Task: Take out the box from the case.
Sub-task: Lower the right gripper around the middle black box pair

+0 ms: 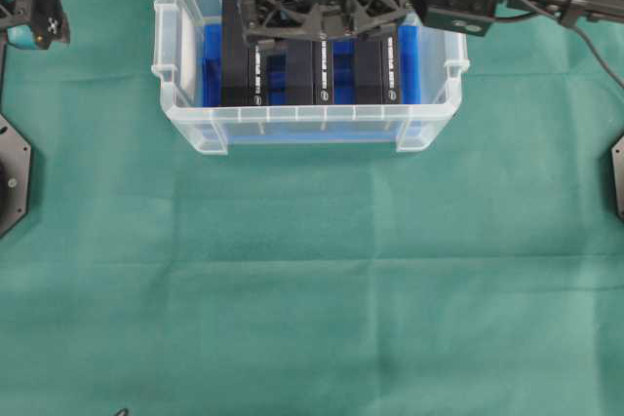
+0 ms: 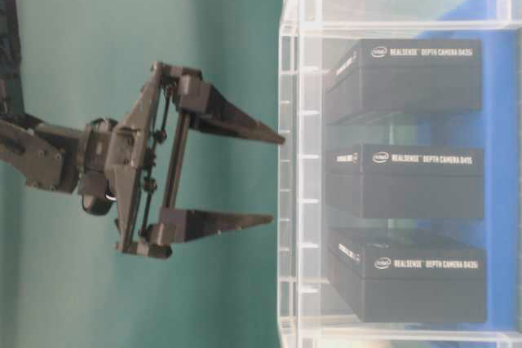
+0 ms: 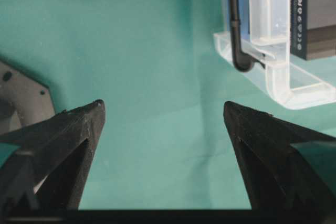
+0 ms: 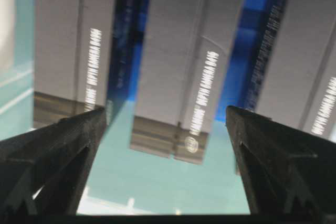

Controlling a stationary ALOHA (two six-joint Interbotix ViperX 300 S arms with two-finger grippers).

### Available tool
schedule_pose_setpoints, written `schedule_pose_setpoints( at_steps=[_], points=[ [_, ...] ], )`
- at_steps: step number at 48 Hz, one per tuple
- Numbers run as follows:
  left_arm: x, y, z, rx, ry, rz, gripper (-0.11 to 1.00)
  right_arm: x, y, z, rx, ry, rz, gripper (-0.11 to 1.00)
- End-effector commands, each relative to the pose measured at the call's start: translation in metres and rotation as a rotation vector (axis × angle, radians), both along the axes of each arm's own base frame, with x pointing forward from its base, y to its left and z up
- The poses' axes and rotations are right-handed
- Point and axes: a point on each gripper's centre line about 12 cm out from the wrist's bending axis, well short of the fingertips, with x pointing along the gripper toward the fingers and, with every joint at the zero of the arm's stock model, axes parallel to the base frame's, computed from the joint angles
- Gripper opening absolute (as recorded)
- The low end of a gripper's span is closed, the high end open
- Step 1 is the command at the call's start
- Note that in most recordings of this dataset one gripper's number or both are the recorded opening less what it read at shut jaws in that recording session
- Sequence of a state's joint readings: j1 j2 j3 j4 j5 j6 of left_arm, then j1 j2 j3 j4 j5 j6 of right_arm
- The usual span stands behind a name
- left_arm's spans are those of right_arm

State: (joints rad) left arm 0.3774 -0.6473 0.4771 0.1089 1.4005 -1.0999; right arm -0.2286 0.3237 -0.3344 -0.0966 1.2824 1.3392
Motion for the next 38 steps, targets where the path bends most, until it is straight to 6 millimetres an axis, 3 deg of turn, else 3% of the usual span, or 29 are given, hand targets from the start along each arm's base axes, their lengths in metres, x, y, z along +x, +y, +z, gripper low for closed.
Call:
schedule_pose_setpoints(
  at_steps=[1, 38],
  points=[
    [0.0002, 0.0013, 0.0074, 0.015, -0.024, -0.004, 0.93, 0.0038, -0.0024, 0.017, -0.013, -0.052, -0.001, 0.94],
    [0.0003, 0.0013, 0.0079, 0.021, -0.022, -0.022, 0.93, 0.0039, -0.0088, 0.0159, -0.028, -0.051, -0.029, 0.94]
  ],
)
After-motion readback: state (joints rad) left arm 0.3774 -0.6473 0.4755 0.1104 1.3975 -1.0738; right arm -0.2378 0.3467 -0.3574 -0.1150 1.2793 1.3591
